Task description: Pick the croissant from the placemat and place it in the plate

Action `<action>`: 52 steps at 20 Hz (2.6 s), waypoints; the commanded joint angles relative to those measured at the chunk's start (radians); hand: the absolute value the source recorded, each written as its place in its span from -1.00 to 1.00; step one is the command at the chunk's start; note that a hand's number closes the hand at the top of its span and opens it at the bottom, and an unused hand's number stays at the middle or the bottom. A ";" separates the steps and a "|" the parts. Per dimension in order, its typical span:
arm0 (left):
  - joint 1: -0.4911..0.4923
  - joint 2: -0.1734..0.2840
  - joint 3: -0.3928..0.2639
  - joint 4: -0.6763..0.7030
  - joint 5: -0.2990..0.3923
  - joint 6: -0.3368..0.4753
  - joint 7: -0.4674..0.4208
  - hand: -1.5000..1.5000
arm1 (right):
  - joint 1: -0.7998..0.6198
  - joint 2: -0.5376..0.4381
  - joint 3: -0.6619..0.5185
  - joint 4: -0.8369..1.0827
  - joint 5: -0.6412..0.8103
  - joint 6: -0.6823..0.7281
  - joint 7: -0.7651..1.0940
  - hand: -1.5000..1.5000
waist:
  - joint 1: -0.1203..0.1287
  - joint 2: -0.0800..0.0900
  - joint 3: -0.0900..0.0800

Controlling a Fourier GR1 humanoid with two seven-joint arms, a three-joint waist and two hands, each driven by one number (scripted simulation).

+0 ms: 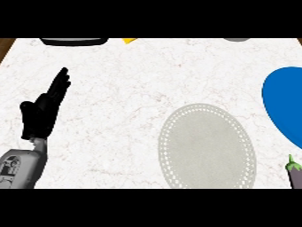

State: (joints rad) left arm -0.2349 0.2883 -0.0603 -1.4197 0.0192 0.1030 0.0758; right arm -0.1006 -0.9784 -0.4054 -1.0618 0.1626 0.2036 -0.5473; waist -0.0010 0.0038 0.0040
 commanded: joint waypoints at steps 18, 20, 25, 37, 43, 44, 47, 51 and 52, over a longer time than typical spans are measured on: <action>-0.049 -0.038 0.013 0.042 -0.040 -0.025 -0.001 0.00 | -0.464 0.284 0.270 0.609 0.342 -0.138 0.013 -1.00 | 0.026 0.004 -0.002; -0.003 -0.061 -0.006 0.004 -0.058 -0.015 -0.006 0.00 | -0.498 0.282 0.260 0.662 0.350 -0.136 -0.033 -1.00 | 0.022 0.002 -0.003; -0.038 -0.046 0.041 0.084 -0.041 -0.038 -0.040 0.00 | -0.527 0.297 0.197 0.717 0.282 -0.070 -0.115 -1.00 | 0.013 0.003 -0.003; -0.036 -0.060 0.027 0.004 -0.049 -0.031 0.015 0.00 | -0.526 0.071 -0.122 0.866 -0.013 0.091 -0.080 -1.00 | 0.016 0.005 0.000; -0.013 -0.075 0.015 -0.038 -0.055 -0.022 0.045 0.00 | -0.408 -0.068 -0.180 0.928 -0.060 0.232 -0.148 -1.00 | 0.022 0.009 0.003; -0.006 -0.055 0.038 0.048 -0.059 -0.040 -0.050 0.00 | -0.394 -0.063 -0.177 0.930 -0.057 0.246 -0.168 -1.00 | 0.019 0.015 0.003; -0.072 -0.082 0.019 0.049 -0.081 -0.011 0.003 0.00 | -0.372 -0.095 -0.184 0.929 -0.062 0.279 -0.176 -1.00 | 0.014 0.015 0.005; -0.037 -0.069 0.032 0.019 -0.060 -0.029 0.002 0.00 | -0.317 -0.115 -0.180 0.923 -0.057 0.323 -0.209 -1.00 | 0.022 0.016 0.008; -0.038 -0.103 0.002 0.008 -0.085 0.002 0.014 0.00 | -0.326 -0.121 -0.186 0.924 -0.063 0.318 -0.192 -1.00 | 0.024 0.014 0.008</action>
State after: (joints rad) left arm -0.2714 0.2175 -0.0363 -1.4089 -0.0422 0.0737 0.0864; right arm -0.4584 -1.0807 -0.5834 -0.1436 0.1049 0.4569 -0.6832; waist 0.0211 0.0169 0.0102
